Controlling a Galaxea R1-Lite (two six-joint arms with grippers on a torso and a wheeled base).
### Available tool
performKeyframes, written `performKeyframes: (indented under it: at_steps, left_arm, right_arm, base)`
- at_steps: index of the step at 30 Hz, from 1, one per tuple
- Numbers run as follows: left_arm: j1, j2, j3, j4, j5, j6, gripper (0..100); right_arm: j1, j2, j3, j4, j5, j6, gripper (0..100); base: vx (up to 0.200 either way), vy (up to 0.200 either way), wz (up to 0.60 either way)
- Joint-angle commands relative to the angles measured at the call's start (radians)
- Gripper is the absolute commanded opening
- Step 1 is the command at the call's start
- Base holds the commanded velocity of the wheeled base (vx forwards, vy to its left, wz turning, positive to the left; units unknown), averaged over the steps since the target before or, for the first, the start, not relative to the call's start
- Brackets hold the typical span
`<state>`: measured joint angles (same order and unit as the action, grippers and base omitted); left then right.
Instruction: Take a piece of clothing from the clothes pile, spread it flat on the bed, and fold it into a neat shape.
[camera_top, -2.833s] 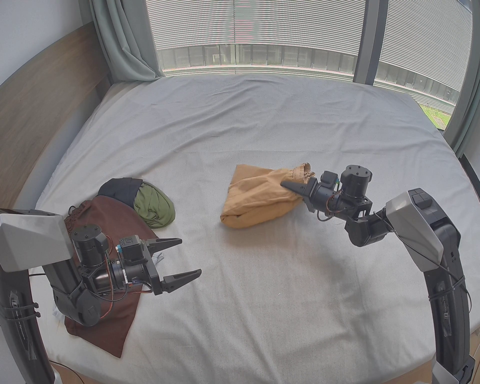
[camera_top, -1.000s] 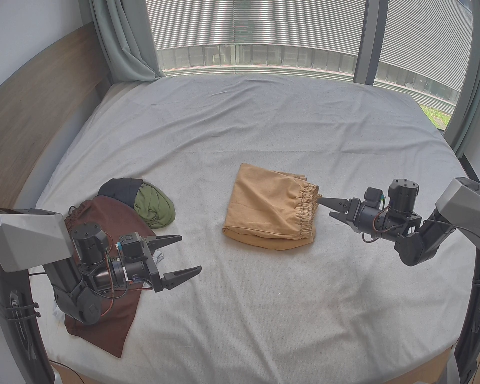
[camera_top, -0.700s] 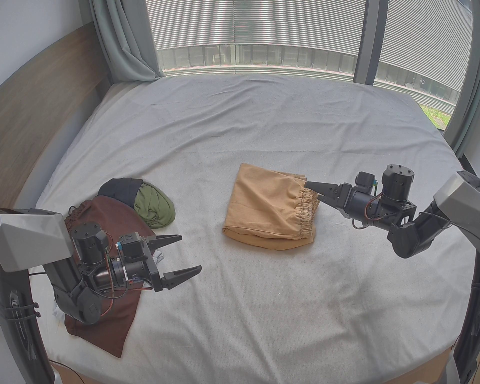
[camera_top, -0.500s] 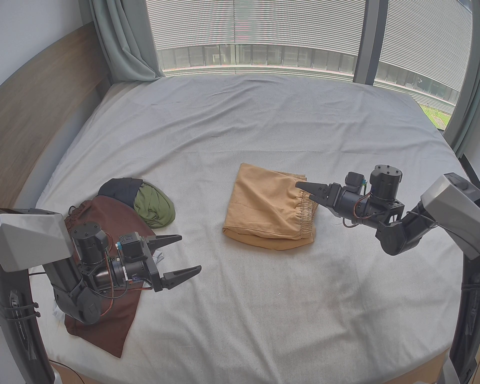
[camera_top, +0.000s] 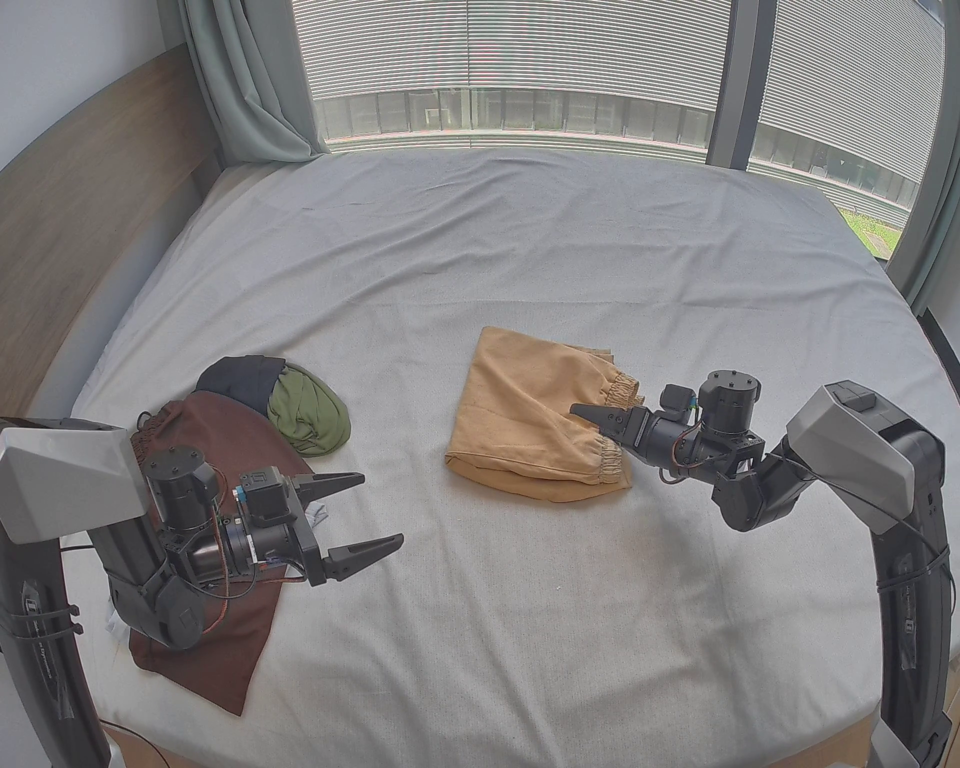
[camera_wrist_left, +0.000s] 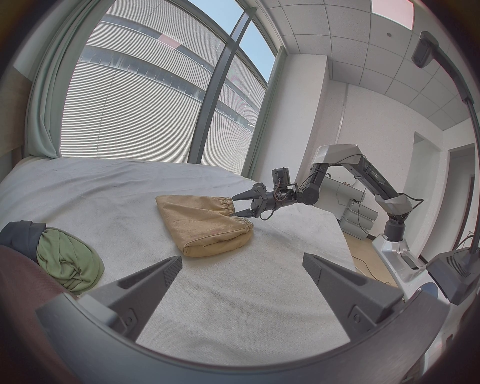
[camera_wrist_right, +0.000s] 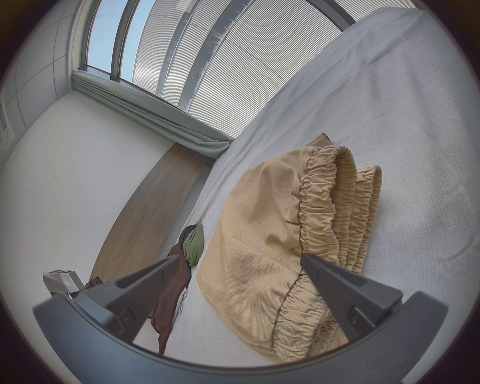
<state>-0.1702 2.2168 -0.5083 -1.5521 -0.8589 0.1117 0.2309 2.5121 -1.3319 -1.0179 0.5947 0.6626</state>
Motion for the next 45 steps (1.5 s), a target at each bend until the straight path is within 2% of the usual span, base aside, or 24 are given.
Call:
performKeyframes:
  at_steps: [1,7,9,11,12,14,15,16,19,21,23,28,37,42,45]
  left_arm:
    - [-0.002,0.011,-0.001,0.000,0.000,0.000,100]
    - [-0.014,-0.009,0.001,-0.002,-0.002,-0.010,100]
    - [-0.045,-0.078,0.014,-0.002,-0.002,-0.040,100]
    - [-0.052,-0.094,0.017,-0.002,0.000,-0.049,100]
    - [-0.055,-0.132,0.020,-0.002,0.005,-0.040,100]
    - [-0.058,-0.152,0.024,-0.002,0.006,-0.040,100]
    - [-0.068,-0.215,0.050,-0.002,0.006,-0.049,100]
    - [-0.069,-0.223,0.053,0.000,0.006,-0.050,100]
    - [-0.092,-0.264,0.082,0.000,0.006,-0.047,100]
    - [-0.107,-0.281,0.105,0.000,0.011,-0.047,100]
    - [-0.126,-0.295,0.132,0.000,0.014,-0.046,100]
    - [-0.178,-0.370,0.212,0.000,0.037,-0.053,100]
    - [-0.187,-0.506,0.338,0.000,0.043,-0.043,100]
    - [-0.198,-0.602,0.413,0.001,0.121,-0.053,100]
    - [-0.196,-0.658,0.453,0.001,0.130,-0.060,100]
  right_arm:
    - [-0.004,0.020,0.000,-0.002,-0.001,0.002,100]
    - [0.004,-0.131,0.076,-0.007,-0.019,0.000,100]
    - [0.015,-0.285,0.166,-0.005,-0.021,-0.003,100]
    - [0.019,-0.335,0.201,-0.004,-0.021,-0.006,100]
    - [0.027,-0.450,0.289,-0.002,-0.026,-0.031,100]
    - [0.030,-0.489,0.326,-0.001,-0.029,-0.047,100]
    - [0.035,-0.601,0.438,-0.002,-0.030,-0.121,100]
    - [0.036,-0.615,0.451,-0.002,-0.030,-0.130,100]
    - [0.042,-0.753,0.611,0.001,-0.038,-0.265,100]
    - [0.045,-0.817,0.692,0.002,-0.082,-0.348,100]
    - [0.058,-0.860,0.754,-0.004,-0.111,-0.380,100]
    - [0.064,-0.970,0.882,-0.001,-0.118,-0.417,100]
    - [0.035,-1.105,1.013,-0.001,-0.148,-0.489,100]
    - [0.016,-1.208,1.080,-0.001,-0.153,-0.492,100]
    - [-0.013,-1.270,1.136,-0.004,-0.162,-0.494,100]
  base:
    - [0.000,0.000,0.00]
    - [0.000,0.000,0.00]
    - [0.000,0.000,0.00]
    - [0.000,0.000,0.00]
    - [0.000,0.000,0.00]
    - [0.000,0.000,0.00]
    - [0.000,0.000,0.00]
    - [0.000,0.000,0.00]
    - [0.000,0.000,0.00]
    - [0.000,0.000,0.00]
    - [0.000,0.000,0.00]
    - [0.000,0.000,0.00]
    - [0.000,0.000,0.00]
    - [0.000,0.000,0.00]
    - [0.000,0.000,0.00]
